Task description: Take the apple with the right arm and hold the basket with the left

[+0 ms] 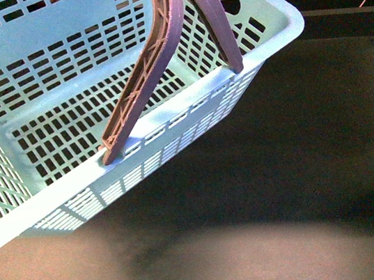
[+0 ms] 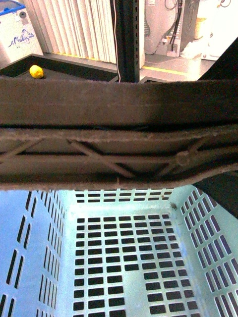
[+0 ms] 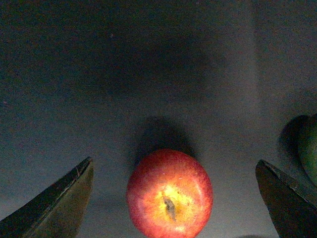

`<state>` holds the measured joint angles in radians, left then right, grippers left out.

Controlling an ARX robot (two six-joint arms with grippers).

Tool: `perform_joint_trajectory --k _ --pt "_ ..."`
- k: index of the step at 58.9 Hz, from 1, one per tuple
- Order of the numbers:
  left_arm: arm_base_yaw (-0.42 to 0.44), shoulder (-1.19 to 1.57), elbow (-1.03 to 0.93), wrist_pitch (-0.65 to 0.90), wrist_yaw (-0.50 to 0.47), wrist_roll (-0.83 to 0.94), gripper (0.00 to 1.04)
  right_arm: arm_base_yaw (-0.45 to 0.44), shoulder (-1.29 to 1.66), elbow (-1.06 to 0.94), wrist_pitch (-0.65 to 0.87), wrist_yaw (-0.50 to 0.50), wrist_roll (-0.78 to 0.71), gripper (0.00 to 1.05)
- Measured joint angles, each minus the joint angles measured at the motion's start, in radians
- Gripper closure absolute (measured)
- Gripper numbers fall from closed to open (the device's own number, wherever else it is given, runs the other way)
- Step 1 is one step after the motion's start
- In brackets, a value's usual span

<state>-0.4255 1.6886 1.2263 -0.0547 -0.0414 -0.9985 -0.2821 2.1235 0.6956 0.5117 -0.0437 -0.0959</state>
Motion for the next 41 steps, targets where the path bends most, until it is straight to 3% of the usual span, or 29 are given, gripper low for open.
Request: perform_joint_trajectory --k 41 --pt "0.0 0.0 0.0 0.0 0.0 0.0 0.89 0.037 0.244 0.07 0.015 0.06 -0.032 0.1"
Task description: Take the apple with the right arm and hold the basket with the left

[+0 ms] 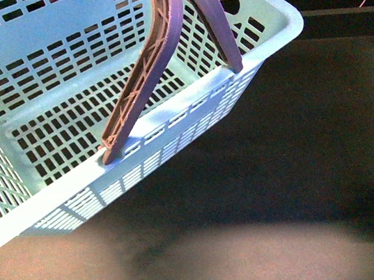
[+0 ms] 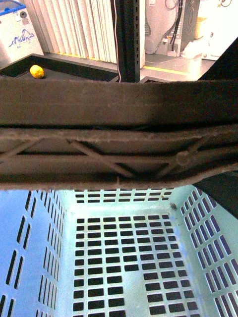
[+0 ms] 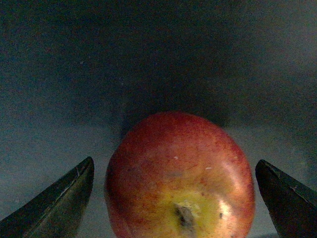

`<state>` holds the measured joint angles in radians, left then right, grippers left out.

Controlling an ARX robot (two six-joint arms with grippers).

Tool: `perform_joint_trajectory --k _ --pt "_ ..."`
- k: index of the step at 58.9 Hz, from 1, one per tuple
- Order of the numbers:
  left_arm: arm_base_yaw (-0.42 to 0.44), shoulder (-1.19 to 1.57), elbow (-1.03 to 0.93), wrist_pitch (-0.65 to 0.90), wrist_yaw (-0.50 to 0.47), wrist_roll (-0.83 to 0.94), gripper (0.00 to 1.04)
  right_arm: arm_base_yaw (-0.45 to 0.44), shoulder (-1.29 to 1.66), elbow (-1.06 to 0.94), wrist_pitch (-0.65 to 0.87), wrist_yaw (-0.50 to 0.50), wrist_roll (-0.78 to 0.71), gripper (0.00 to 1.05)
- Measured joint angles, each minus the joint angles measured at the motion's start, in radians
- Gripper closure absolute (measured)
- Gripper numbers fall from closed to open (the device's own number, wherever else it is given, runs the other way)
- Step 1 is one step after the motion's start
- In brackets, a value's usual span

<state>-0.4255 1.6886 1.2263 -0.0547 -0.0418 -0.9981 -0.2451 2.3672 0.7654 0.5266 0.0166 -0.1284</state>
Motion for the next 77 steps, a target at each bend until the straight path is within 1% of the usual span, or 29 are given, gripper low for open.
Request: perform_joint_trajectory --k 2,4,6,9,20,28,37,44,48,61,71,77 --pt "0.0 0.0 0.0 0.0 0.0 0.0 0.89 0.0 0.002 -0.002 0.003 0.002 -0.001 0.17" --pt "0.0 0.0 0.0 0.0 0.0 0.0 0.89 0.0 0.002 -0.002 0.004 0.002 -0.001 0.21" --pt "0.0 0.0 0.0 0.0 0.0 0.0 0.89 0.0 0.002 -0.004 0.005 0.002 -0.002 0.24" --pt "0.0 0.0 0.0 0.0 0.0 0.0 0.89 -0.001 0.001 -0.008 0.009 0.002 -0.002 0.26" --pt "0.0 0.0 0.0 0.0 0.0 0.0 0.89 -0.013 -0.028 -0.04 0.01 -0.017 -0.006 0.27" --pt "0.0 0.0 0.0 0.0 -0.002 0.0 0.89 -0.022 -0.108 -0.078 0.003 -0.038 -0.025 0.28" --pt "0.0 0.0 0.0 0.0 -0.002 0.0 0.89 -0.014 -0.301 -0.113 -0.045 -0.112 -0.023 0.28" --pt "0.0 0.0 0.0 0.0 -0.002 0.0 0.89 0.011 -0.451 -0.121 -0.095 -0.161 -0.006 0.28" --pt "0.0 0.0 0.0 0.0 -0.001 0.0 0.89 0.031 -0.546 -0.119 -0.13 -0.191 0.016 0.28" --pt "0.0 0.0 0.0 0.0 -0.002 0.0 0.89 0.121 -0.751 -0.09 -0.198 -0.227 0.104 0.28" --pt "0.0 0.0 0.0 0.0 -0.001 0.0 0.89 0.241 -0.867 -0.03 -0.217 -0.23 0.208 0.28" --pt "0.0 0.0 0.0 0.0 -0.001 0.0 0.89 0.329 -0.904 0.021 -0.217 -0.217 0.27 0.28"
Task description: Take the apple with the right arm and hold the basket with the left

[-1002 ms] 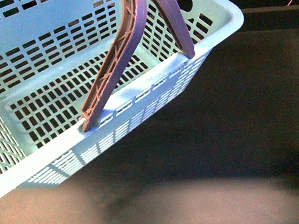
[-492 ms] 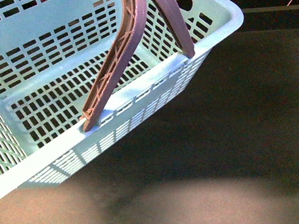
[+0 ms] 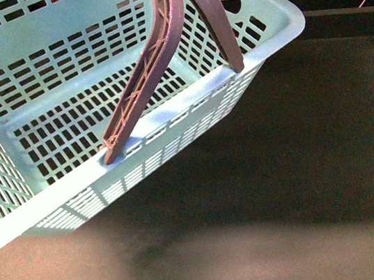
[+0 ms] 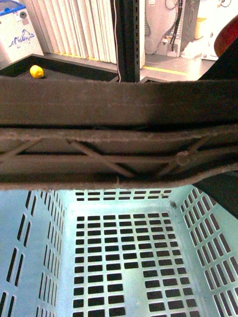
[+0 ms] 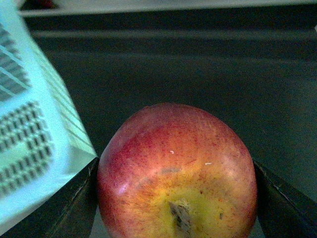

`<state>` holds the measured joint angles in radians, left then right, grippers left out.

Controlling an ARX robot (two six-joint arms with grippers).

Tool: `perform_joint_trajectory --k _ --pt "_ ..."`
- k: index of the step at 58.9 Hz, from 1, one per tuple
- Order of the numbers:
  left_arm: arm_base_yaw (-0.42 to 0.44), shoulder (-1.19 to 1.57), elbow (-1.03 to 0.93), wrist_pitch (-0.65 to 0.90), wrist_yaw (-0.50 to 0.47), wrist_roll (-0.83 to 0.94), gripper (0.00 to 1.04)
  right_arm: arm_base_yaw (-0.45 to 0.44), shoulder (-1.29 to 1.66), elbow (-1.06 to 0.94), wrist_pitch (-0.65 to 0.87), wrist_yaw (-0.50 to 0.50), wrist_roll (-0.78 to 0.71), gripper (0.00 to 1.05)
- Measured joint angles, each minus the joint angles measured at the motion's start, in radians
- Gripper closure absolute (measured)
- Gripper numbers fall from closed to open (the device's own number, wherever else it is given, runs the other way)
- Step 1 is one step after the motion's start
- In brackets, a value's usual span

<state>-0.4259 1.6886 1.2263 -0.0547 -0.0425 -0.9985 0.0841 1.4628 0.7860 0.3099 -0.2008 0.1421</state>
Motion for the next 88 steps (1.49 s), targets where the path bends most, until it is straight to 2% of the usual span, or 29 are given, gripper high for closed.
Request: perform_joint_trajectory --k 18,28,34,42,54,61,80,88 --pt "0.0 0.0 0.0 0.0 -0.001 0.0 0.89 0.27 0.037 0.09 0.024 0.045 0.113 0.28" --pt "0.0 0.0 0.0 0.0 -0.001 0.0 0.89 0.355 0.122 0.097 0.042 0.055 0.14 0.28" --pt "0.0 0.0 0.0 0.0 -0.002 0.005 0.89 0.374 0.158 0.097 0.043 0.058 0.155 0.28" --pt "0.001 0.0 0.0 0.0 -0.007 0.019 0.89 0.375 0.172 0.098 0.044 0.068 0.171 0.09" --pt "0.001 0.0 0.0 0.0 0.001 0.018 0.89 0.36 0.159 0.098 0.046 0.071 0.186 0.09" --pt "0.002 0.003 0.0 -0.002 -0.006 0.015 0.89 0.314 0.116 0.09 0.044 0.095 0.183 0.09" --pt "0.0 0.003 0.0 -0.002 0.002 0.011 0.89 0.037 -0.109 -0.094 0.042 0.19 0.108 0.09" --pt "0.0 0.003 0.0 -0.002 -0.002 0.011 0.89 -0.017 -0.155 -0.19 0.074 0.217 0.069 0.09"
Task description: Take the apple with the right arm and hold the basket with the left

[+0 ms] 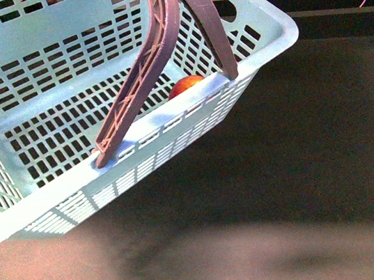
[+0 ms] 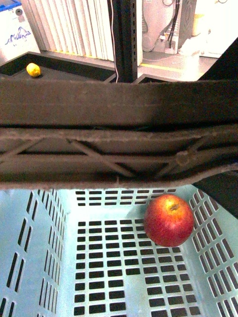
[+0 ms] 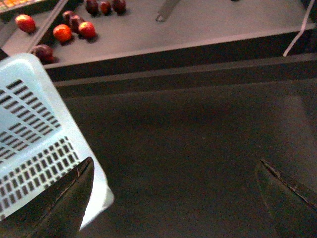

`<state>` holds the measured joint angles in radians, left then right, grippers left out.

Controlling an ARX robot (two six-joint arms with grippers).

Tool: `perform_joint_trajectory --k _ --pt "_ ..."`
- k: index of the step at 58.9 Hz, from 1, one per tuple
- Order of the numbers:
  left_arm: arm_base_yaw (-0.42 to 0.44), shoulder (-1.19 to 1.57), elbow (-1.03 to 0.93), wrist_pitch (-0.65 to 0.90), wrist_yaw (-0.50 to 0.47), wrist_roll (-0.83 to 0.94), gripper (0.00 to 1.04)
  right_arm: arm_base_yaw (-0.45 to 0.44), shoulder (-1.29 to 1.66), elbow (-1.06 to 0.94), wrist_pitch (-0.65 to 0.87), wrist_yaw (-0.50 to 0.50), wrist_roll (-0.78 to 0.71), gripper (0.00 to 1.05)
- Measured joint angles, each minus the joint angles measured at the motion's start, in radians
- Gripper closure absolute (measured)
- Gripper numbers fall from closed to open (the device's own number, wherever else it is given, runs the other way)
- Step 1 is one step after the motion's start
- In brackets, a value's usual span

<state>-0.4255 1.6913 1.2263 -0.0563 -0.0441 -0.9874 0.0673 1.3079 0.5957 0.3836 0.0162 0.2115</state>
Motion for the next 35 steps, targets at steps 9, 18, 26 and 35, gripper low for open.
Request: perform_joint_trajectory --k 9,18,26,35 --pt "0.0 0.0 0.0 0.0 0.0 0.0 0.89 -0.014 -0.007 -0.092 0.072 0.057 -0.049 0.09" --pt "0.0 0.0 0.0 0.0 0.0 0.0 0.89 -0.006 -0.007 -0.142 0.11 0.104 -0.07 0.09" --pt "0.0 0.0 0.0 0.0 0.001 0.0 0.89 0.014 -0.007 -0.148 0.134 0.144 -0.094 0.09" --pt "0.0 0.0 0.0 0.0 0.0 0.0 0.89 0.017 -0.007 -0.148 0.134 0.147 -0.1 0.09"
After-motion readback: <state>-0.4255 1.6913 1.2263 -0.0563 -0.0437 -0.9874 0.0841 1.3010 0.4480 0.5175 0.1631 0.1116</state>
